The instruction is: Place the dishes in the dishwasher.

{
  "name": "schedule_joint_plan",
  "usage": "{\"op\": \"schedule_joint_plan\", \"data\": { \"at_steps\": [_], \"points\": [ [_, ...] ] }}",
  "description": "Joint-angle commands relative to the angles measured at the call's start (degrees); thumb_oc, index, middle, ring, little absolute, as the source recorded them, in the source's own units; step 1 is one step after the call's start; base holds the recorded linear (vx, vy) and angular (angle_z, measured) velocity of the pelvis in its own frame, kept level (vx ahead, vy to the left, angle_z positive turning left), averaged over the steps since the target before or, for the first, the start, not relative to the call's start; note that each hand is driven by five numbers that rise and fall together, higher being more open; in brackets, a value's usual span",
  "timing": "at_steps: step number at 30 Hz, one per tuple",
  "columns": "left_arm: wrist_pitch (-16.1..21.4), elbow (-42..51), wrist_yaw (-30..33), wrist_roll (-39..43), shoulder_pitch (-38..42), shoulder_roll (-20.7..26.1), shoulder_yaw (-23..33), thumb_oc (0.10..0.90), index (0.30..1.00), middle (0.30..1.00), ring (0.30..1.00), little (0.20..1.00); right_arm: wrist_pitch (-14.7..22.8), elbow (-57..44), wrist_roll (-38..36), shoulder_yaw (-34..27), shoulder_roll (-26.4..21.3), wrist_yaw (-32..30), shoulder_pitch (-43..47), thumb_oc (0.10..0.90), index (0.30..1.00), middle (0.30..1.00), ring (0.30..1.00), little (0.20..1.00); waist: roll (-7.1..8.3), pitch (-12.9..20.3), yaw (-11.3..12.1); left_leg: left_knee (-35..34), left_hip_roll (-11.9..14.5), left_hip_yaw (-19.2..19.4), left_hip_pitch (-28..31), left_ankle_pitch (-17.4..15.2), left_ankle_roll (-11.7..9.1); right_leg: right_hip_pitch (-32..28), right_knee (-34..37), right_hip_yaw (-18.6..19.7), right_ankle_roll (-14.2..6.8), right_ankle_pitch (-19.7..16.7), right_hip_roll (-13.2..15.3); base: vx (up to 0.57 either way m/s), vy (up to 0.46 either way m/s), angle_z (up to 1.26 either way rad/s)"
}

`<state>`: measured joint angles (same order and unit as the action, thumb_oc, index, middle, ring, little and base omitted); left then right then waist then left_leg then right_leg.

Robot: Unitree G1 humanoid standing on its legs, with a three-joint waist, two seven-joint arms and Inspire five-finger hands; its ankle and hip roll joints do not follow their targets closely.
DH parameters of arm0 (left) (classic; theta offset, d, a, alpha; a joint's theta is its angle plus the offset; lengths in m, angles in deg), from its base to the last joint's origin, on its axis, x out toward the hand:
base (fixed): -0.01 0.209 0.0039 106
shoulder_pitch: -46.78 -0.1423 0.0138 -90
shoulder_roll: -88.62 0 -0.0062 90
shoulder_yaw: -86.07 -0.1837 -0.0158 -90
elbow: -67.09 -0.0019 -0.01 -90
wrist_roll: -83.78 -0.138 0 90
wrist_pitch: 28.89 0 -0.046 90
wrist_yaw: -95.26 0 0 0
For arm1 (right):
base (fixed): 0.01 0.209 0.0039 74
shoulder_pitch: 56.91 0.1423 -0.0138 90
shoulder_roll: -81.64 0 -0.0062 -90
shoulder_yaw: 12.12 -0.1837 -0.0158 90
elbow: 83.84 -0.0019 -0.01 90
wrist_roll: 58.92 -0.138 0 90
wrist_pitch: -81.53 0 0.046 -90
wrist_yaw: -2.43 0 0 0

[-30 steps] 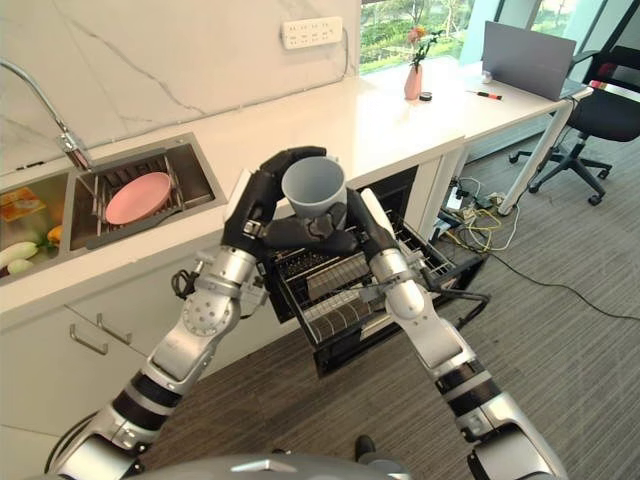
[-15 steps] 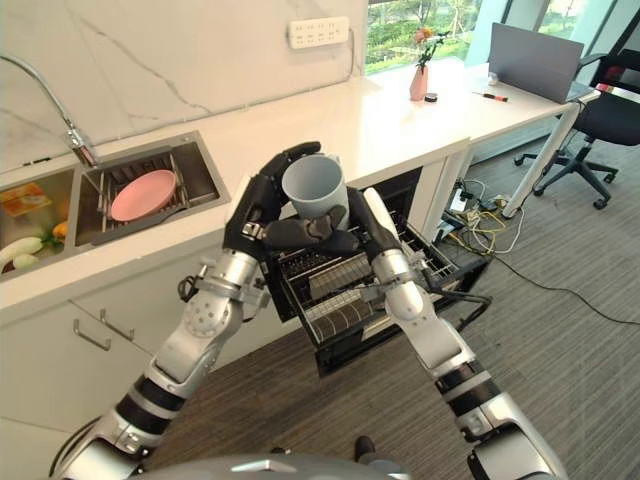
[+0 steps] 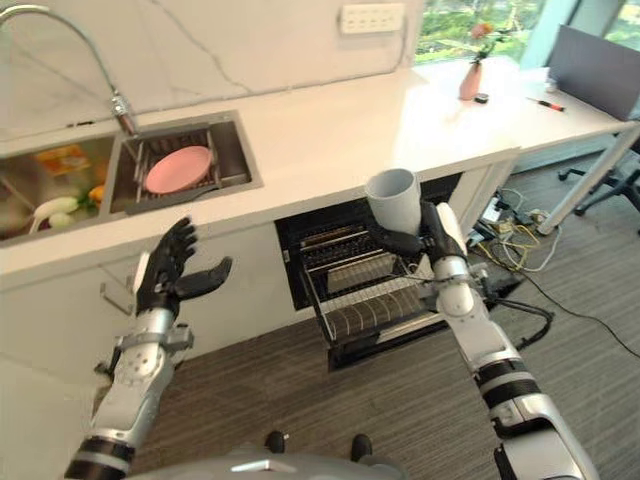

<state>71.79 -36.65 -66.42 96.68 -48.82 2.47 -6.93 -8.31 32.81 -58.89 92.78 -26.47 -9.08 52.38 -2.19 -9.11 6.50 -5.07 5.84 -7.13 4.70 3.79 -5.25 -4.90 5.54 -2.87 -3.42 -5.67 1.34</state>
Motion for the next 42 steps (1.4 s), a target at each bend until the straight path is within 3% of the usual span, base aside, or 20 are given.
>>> {"op": "schedule_joint_plan", "data": {
  "at_steps": [1, 4, 5, 6, 10, 12, 15, 19, 20, 21, 30, 42],
  "points": [
    [3.70, 5.54, 0.98, -3.10, 4.78, 4.83, -1.67, 0.800, 0.900, 0.900, 0.900, 0.900, 2.65, 0.37, 2.87, 2.40, -0.12, 0.20, 15.27, 0.400, 0.300, 0.300, 0.300, 0.300, 5.67, -1.88, 1.63, 0.44, -0.84, -2.06, -3.54, -0.79, -1.26, 1.87, -4.97, 3.56, -5.69, 5.79, 6.43, -0.20, -0.012, 0.29],
    [4.16, 4.22, 0.45, -2.52, 3.53, 5.14, -2.24, 0.800, 0.900, 0.900, 0.900, 0.900, 1.96, 10.20, 3.61, 6.79, -2.03, 0.68, 24.23, 0.400, 0.300, 0.300, 0.300, 0.300, 5.49, -5.28, 3.42, 0.86, -0.86, -2.38, -7.05, 0.46, -1.46, 5.77, -6.39, 3.19, -5.65, 4.97, 6.20, -0.18, 0.009, 0.03],
    [3.92, 3.25, -0.49, -1.62, 2.18, 4.80, -2.85, 0.800, 0.900, 0.900, 0.900, 0.900, 1.49, 17.60, 3.99, 9.54, -2.86, 1.42, 28.82, 0.400, 0.300, 0.300, 0.300, 0.300, 5.35, -6.82, 4.33, 0.82, -0.83, -2.69, -8.71, 1.35, -1.81, 6.79, -6.05, 2.51, -5.68, 4.15, 6.17, -0.09, 0.015, 0.02],
    [3.92, 3.25, -0.49, -1.62, 2.19, 4.77, -2.82, 0.800, 0.900, 0.900, 0.900, 0.900, 1.54, 17.68, 3.97, 9.61, -2.85, 1.41, 28.91, 0.400, 0.300, 0.300, 0.300, 0.300, 5.34, -6.82, 4.28, 0.82, -0.83, -2.71, -8.73, 1.35, -1.82, 6.80, -6.05, 2.50, -5.67, 4.15, 6.16, -0.04, 0.026, 0.06],
    [3.12, 2.28, -2.98, -2.27, -0.21, 4.82, -5.40, 0.800, 0.900, 0.900, 0.900, 0.900, 1.17, 34.79, 4.80, 13.38, -2.85, 2.18, 35.29, 0.400, 0.300, 0.300, 0.300, 0.300, 3.94, -9.61, 6.04, 0.48, -1.34, -3.81, -12.10, 2.78, -2.54, 8.11, -4.36, 0.88, -5.97, 3.10, 6.58, 0.00, 0.043, 0.14],
    [3.03, 1.65, -3.28, -2.37, 0.02, 4.84, -6.05, 0.800, 0.900, 0.900, 0.900, 0.900, 1.04, 37.96, 4.70, 13.47, -2.70, 2.07, 36.29, 0.400, 0.300, 0.300, 0.300, 0.300, 3.53, -9.99, 6.43, 0.40, -1.52, -4.00, -12.81, 3.07, -2.72, 8.39, -4.01, 0.50, -6.02, 2.99, 6.67, -0.02, 0.014, 0.26],
    [2.68, 0.07, -4.27, -2.26, 1.56, 4.09, -9.17, 0.800, 0.900, 0.900, 0.900, 0.900, 0.46, 46.79, 2.76, 11.45, -3.29, 0.87, 38.40, 0.400, 0.300, 0.300, 0.300, 0.300, 1.42, -11.30, 7.69, 0.26, -2.42, -5.23, -14.87, 3.77, -3.03, 8.85, -2.93, -1.12, -6.26, 2.62, 7.31, -0.03, 0.029, 0.22],
    [2.31, -0.68, -4.52, -2.04, 2.16, 3.65, -10.61, 0.800, 0.900, 0.900, 0.900, 0.900, 0.35, 49.06, 0.79, 9.54, -3.34, 0.53, 38.28, 0.400, 0.300, 0.300, 0.300, 0.300, 0.71, -11.06, 8.41, 0.31, -3.00, -5.83, -15.06, 3.54, -2.75, 8.38, -2.53, -1.76, -6.49, 2.78, 7.70, 0.01, 0.018, 0.18],
    [2.24, -0.84, -4.47, -1.80, 2.44, 3.46, -10.92, 0.800, 0.900, 0.900, 0.900, 0.900, 0.38, 49.06, 0.25, 9.07, -3.05, 0.43, 37.87, 0.579, 0.568, 0.568, 0.568, 0.568, 0.56, -10.86, 8.56, 0.30, -3.13, -5.99, -15.04, 3.46, -2.65, 8.17, -2.47, -1.84, -6.58, 2.91, 7.80, 0.02, 0.014, 0.06],
    [2.28, -1.47, -4.17, -1.82, 2.78, 3.38, -11.06, 0.800, 0.900, 0.900, 0.900, 0.900, 0.55, 47.94, -0.32, 8.77, -2.59, 0.17, 37.32, 0.800, 0.900, 0.900, 0.900, 0.900, 0.54, -10.68, 8.55, 0.30, -3.31, -6.09, -14.91, 3.38, -2.56, 8.00, -2.51, -1.96, -6.61, 3.09, 7.88, 0.01, 0.006, 0.05],
    [2.55, -4.23, -3.03, -1.52, 4.81, 2.51, -12.80, 0.800, 0.900, 0.900, 0.900, 0.900, 1.69, 43.92, 1.45, 12.47, -2.69, -0.07, 39.22, 0.800, 0.900, 0.900, 0.900, 0.900, 1.42, -9.24, 7.44, 0.24, -3.48, -5.84, -13.75, 2.65, -2.34, 7.05, -2.55, -2.08, -6.90, 3.37, 8.71, 0.01, 0.013, 0.05],
    [1.42, -8.98, -2.37, -1.89, 6.23, 2.37, -11.65, 0.800, 0.900, 0.900, 0.900, 0.900, 1.32, 36.66, 1.59, 13.76, -3.22, 0.63, 38.42, 0.800, 0.900, 0.900, 0.900, 0.900, 4.49, -7.32, 4.10, 0.28, -2.02, -2.96, -10.74, 1.22, -2.18, 6.60, -3.35, 0.78, -6.63, 3.94, 8.00, 0.02, -0.002, -0.09]
  ]
}}
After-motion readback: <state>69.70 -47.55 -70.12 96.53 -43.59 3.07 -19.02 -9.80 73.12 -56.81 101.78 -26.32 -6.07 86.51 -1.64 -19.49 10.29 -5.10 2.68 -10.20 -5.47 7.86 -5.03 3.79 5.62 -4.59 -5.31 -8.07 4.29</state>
